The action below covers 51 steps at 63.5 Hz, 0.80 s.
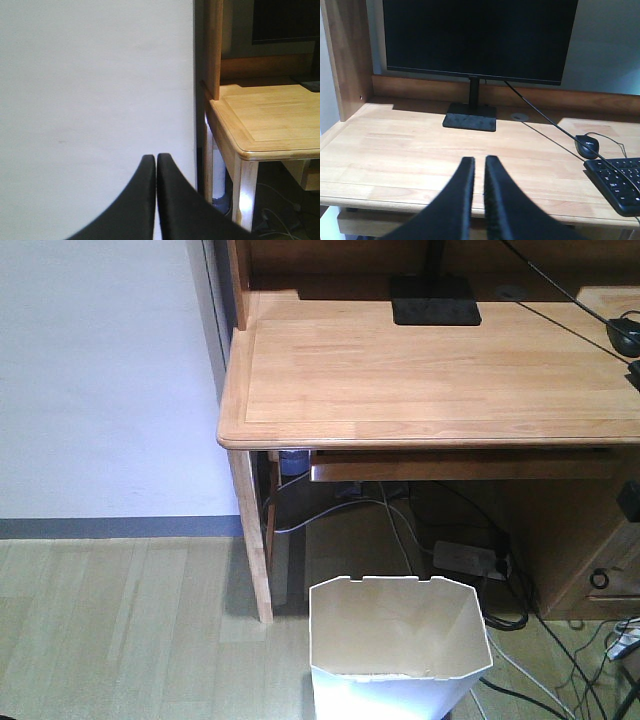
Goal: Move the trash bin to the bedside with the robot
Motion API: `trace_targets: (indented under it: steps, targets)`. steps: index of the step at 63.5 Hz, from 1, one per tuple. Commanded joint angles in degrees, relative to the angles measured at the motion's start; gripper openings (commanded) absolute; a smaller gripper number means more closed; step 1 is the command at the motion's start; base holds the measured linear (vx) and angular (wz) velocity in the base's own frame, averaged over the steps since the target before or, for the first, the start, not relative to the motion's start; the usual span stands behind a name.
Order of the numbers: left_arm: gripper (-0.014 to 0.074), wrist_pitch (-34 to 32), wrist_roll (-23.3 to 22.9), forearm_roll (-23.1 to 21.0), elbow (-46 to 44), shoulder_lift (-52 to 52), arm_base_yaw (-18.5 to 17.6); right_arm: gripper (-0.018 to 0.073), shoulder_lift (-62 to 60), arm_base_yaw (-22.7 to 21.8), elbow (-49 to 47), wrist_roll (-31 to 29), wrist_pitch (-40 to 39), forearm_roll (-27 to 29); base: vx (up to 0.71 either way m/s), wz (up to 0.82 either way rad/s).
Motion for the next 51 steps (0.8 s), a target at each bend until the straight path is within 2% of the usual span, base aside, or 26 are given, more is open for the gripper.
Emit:
trace_targets:
  steps: [1,11,20,29,44,51]
  targets:
    - [-0.0006,-4.19,-0.25,-0.08,-1.38,-0.31,-0.01,0.0172,0.4,-0.03,-2.08,-0.32,-4.82,-0.5,0.0,0.0]
    - [-0.0006,-4.19,-0.25,-0.08,-1.38,-0.31,-0.01,0.0354,0.4,-0.03,-2.08,-0.32,-4.63,-0.5,0.0,0.0]
    - [-0.0006,-4.19,-0.25,-0.08,-1.38,-0.31,-0.01,0.0454,0.4,-0.03,-2.08,-0.32,-4.8,-0.5,0.0,0.0]
    - [-0.0006,-4.19,-0.25,-0.08,-1.38,-0.31,-0.01,0.0461,0.4,-0.03,-2.47,2.87,-4.18,-0.31,0.0,0.0]
    - [-0.0006,-4.19,-0.25,-0.08,-1.38,-0.31,-0.01,0.0456,8.4,-0.03,-11.27,3.12,10.2,-0.26,0.0,0.0]
    - [-0.0006,-4.19,-0.25,-0.08,-1.38,-0.31,-0.01,0.0456,14.07,-0.03,-15.05,3.17,14.37,-0.19,0.0,0.0]
